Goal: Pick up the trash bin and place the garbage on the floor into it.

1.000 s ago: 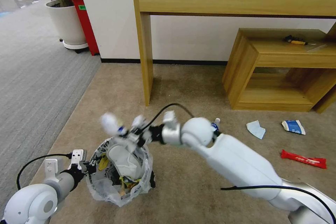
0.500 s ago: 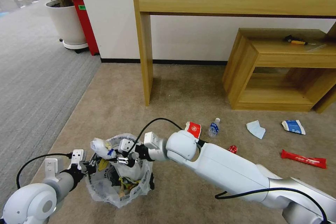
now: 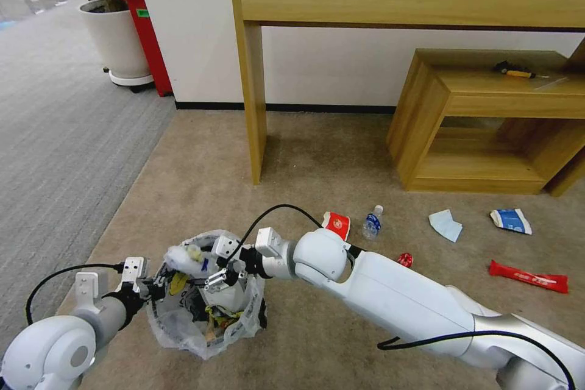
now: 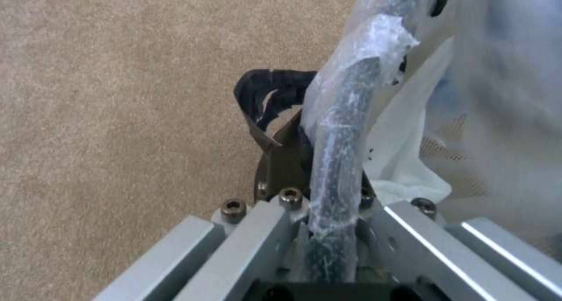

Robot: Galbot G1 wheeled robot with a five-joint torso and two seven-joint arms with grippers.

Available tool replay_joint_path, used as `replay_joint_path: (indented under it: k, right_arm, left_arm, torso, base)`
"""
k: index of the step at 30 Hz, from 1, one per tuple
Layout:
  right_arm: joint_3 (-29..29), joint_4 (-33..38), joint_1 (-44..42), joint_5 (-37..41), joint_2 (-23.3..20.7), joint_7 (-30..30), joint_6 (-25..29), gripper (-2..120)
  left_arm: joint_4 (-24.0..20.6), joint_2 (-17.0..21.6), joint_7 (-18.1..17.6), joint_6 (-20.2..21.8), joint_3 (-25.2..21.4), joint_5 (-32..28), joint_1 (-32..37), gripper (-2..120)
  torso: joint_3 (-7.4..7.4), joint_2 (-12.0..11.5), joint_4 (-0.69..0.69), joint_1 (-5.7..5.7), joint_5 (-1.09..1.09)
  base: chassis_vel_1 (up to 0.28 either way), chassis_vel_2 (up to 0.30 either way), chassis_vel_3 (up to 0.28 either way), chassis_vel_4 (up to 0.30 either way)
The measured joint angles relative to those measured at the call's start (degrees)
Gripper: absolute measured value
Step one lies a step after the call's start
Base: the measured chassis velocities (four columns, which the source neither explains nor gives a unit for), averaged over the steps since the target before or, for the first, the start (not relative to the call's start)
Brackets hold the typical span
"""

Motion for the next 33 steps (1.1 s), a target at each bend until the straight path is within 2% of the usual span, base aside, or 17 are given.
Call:
replay_joint_path:
  k: [2, 9, 15, 18, 19, 21, 22, 24, 25, 28, 29, 32, 33]
  right_arm:
    - [0.67, 0.46, -0.53, 1.27, -0.34, 1.33, -0.18, 99]
    - [-0.1, 1.05, -1.39, 1.61, -0.23, 3.51, -0.33, 100]
    - [4.66, 1.05, -4.16, 1.83, -1.74, 9.52, -0.12, 100]
    - [9.58, 1.65, -7.99, 1.17, -6.48, 14.71, 1.58, 100]
    - [9.58, 1.65, -7.99, 1.17, -6.48, 14.71, 1.58, 100]
    - [14.27, 2.59, -12.15, 0.88, -8.9, 17.89, 3.05, 100]
    - [14.27, 2.59, -12.15, 0.88, -8.9, 17.89, 3.05, 100]
    - [19.13, 3.56, -17.05, 0.63, -10.21, 19.22, 3.54, 100]
    - [19.13, 3.56, -17.05, 0.63, -10.21, 19.22, 3.54, 100]
    - [27.28, 4.6, -25.0, -0.78, -10.28, 19.73, 4.04, 100]
    - [27.28, 4.6, -25.0, -0.78, -10.28, 19.73, 4.04, 100]
    - [34.97, 5.63, -32.15, -3.68, -9.01, 19.18, 5.18, 100]
    - [34.97, 5.63, -32.15, -3.68, -9.01, 19.18, 5.18, 100]
  left_arm:
    - [0.11, -0.29, 0.0, 0.0, 0.1, -0.01, -0.14, 0]
    - [0.33, -0.76, 0.02, 0.0, 0.42, 0.22, -0.34, 0]
    - [0.3, -1.21, 0.36, 0.0, -0.52, 0.37, 0.24, 0]
    - [0.31, -1.88, 1.08, 0.0, -0.9, 1.12, 0.71, 0]
    - [0.31, -1.88, 1.08, 0.0, -0.9, 1.12, 0.71, 0]
    - [0.08, -2.18, 1.36, 0.0, -0.95, 1.36, 1.04, 0]
    - [0.08, -2.18, 1.36, 0.0, -0.95, 1.36, 1.04, 0]
    - [-0.28, -2.34, 1.6, 0.0, -1.12, 1.56, 1.38, 0]
    - [-0.28, -2.34, 1.6, 0.0, -1.12, 1.56, 1.38, 0]
    - [-0.82, -2.6, 1.91, 0.0, -1.34, 1.72, 1.76, 0]
    - [-0.82, -2.6, 1.91, 0.0, -1.34, 1.72, 1.76, 0]
    - [-1.14, -2.86, 2.01, 0.0, -1.38, 1.76, 1.95, 0]
    - [-1.14, -2.86, 2.01, 0.0, -1.38, 1.76, 1.95, 0]
  torso:
    - [0.0, 0.0, -0.01, 0.0, 0.0]
    - [0.0, 0.0, 0.0, 0.0, 0.0]
    - [0.0, 0.0, 0.01, 0.0, 0.01]
    - [0.0, 0.0, -0.03, 0.0, 0.01]
    - [0.0, 0.0, -0.03, 0.0, 0.01]
    - [0.0, 0.0, -0.02, 0.0, 0.01]
    - [0.0, 0.0, -0.02, 0.0, 0.01]
    - [0.0, 0.0, -0.01, -0.01, 0.02]
    - [0.0, 0.0, -0.01, -0.01, 0.02]
    - [0.0, 0.0, -0.02, -0.01, 0.02]
    - [0.0, 0.0, -0.02, -0.01, 0.02]
    - [0.0, 0.01, -0.01, -0.01, 0.01]
    - [0.0, 0.01, -0.01, -0.01, 0.01]
  base:
    - [0.0, 0.0, 0.0, 0.0]
    - [0.0, 0.0, 0.0, 0.0]
    - [0.0, 0.0, 0.0, 0.0]
    - [0.0, 0.0, 0.0, 0.0]
    - [0.0, 0.0, 0.0, 0.0]
    - [0.0, 0.0, 0.0, 0.0]
    - [0.0, 0.0, 0.0, 0.0]
    - [0.0, 0.0, 0.0, 0.0]
    - [0.0, 0.0, 0.0, 0.0]
    - [0.0, 0.0, 0.0, 0.0]
    - [0.0, 0.0, 0.0, 0.0]
    - [0.0, 0.0, 0.0, 0.0]
    - [0.0, 0.0, 0.0, 0.0]
